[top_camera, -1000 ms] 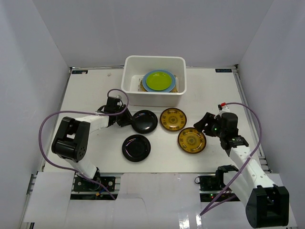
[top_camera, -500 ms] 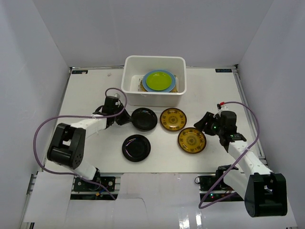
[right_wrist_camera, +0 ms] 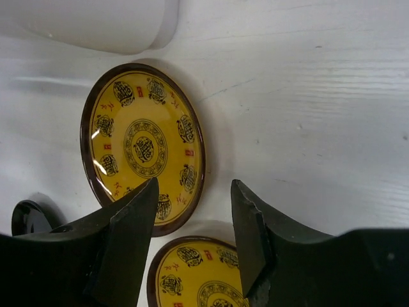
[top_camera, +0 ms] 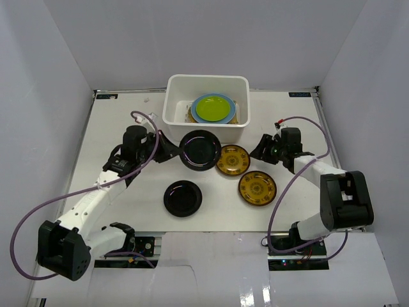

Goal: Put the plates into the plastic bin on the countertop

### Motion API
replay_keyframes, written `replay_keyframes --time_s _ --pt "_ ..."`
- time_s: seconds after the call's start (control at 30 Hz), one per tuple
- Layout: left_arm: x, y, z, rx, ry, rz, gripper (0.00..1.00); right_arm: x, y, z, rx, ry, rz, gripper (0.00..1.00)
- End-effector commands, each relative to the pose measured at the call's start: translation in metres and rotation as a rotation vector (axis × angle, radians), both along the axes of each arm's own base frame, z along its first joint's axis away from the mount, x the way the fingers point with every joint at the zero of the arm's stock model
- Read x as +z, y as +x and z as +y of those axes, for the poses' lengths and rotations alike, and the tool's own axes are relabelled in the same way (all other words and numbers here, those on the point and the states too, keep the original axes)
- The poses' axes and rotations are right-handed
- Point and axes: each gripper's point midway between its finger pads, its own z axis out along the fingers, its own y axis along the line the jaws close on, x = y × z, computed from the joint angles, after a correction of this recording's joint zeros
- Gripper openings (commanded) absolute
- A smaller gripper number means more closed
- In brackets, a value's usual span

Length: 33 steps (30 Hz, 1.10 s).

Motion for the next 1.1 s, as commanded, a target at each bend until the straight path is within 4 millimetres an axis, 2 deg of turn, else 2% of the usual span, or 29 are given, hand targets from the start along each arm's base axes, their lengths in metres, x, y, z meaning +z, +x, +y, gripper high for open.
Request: replay_keyframes --time_s 0.0,0.03,0.07,0.1,0.17,0.2,0.27,0.3,0.33,0.4,0.43,0.47,0.5,0.53,0.57,0.6,0.63,0.67,0.73,0.77,0.87,0.9,0.93,0.97,1.0,1.07 --pt "0.069 0.009 -0.010 -0.039 -0.036 -0.133 0.00 0.006 0.017 0.013 0.047 0.010 -0.047 0.56" --pt "0.082 0.016 -0.011 -0.040 -0.034 -0.157 0.00 -0.002 0.017 0.014 0.049 0.014 -0.026 0.54" --pt "0.104 0.034 -0.012 -0.020 -0.018 -0.200 0.00 -0.007 0.016 0.019 0.062 0.031 -0.011 0.52" --pt "0.113 0.044 -0.014 -0.007 -0.011 -0.220 0.00 -0.011 0.017 0.019 0.060 0.033 -0.005 0.52" --pt "0.123 0.065 -0.015 0.022 0.013 -0.233 0.00 -0.018 0.016 0.022 0.066 0.042 0.012 0.51" --pt "0.130 0.086 -0.017 0.050 0.028 -0.244 0.00 -0.018 0.017 0.025 0.072 0.046 0.006 0.50" --pt "0.132 0.106 -0.020 0.063 0.050 -0.246 0.00 -0.029 0.012 0.028 0.084 0.064 0.035 0.47" --pt "0.149 0.120 -0.020 0.087 0.053 -0.277 0.00 -0.031 0.011 0.031 0.091 0.080 0.043 0.45" --pt "0.121 0.138 -0.025 0.082 0.103 -0.212 0.00 -0.032 0.012 0.035 0.105 0.098 0.043 0.43" --pt "0.113 0.160 -0.028 0.092 0.144 -0.196 0.00 -0.035 0.013 0.037 0.103 0.107 0.049 0.40" --pt "0.103 0.177 -0.033 0.096 0.165 -0.163 0.00 -0.037 0.015 0.037 0.100 0.108 0.051 0.36" --pt "0.098 0.187 -0.033 0.097 0.187 -0.160 0.00 -0.035 0.017 0.037 0.102 0.112 0.043 0.33" --pt "0.110 0.197 -0.035 0.103 0.184 -0.185 0.00 -0.035 0.018 0.038 0.099 0.117 0.047 0.24" --pt "0.084 0.207 -0.038 0.099 0.215 -0.130 0.00 -0.033 0.019 0.040 0.104 0.127 0.042 0.11" --pt "0.077 0.213 -0.038 0.097 0.234 -0.119 0.00 -0.031 0.019 0.041 0.106 0.135 0.038 0.08" --pt "0.072 0.219 -0.039 0.097 0.246 -0.108 0.00 -0.028 0.018 0.041 0.107 0.140 0.029 0.08" --pt "0.075 0.224 -0.041 0.097 0.251 -0.109 0.00 -0.026 0.018 0.040 0.095 0.140 0.022 0.08" --pt "0.055 0.233 -0.042 0.094 0.277 -0.080 0.00 -0.022 0.017 0.039 0.086 0.139 0.011 0.08" --pt "0.051 0.244 -0.041 0.112 0.292 -0.080 0.00 -0.011 0.013 0.033 0.059 0.129 -0.020 0.08" --pt "0.038 0.249 -0.041 0.120 0.306 -0.061 0.00 -0.007 0.011 0.031 0.048 0.127 -0.028 0.08" --pt "0.031 0.260 -0.044 0.120 0.309 -0.062 0.00 0.017 0.005 0.027 0.030 0.129 -0.095 0.08" --pt "0.018 0.264 -0.046 0.113 0.316 -0.045 0.00 0.031 0.003 0.026 0.032 0.131 -0.125 0.08" --pt "0.015 0.266 -0.048 0.109 0.318 -0.043 0.00 0.039 0.002 0.026 0.038 0.129 -0.141 0.08" --pt "0.016 0.268 -0.051 0.102 0.311 -0.047 0.00 0.047 -0.001 0.027 0.054 0.128 -0.155 0.08" --pt "0.006 0.271 -0.051 0.098 0.316 -0.034 0.00 0.060 -0.005 0.028 0.066 0.133 -0.177 0.08" --pt "0.002 0.272 -0.054 0.089 0.315 -0.031 0.00 0.083 -0.010 0.035 0.123 0.145 -0.223 0.08"
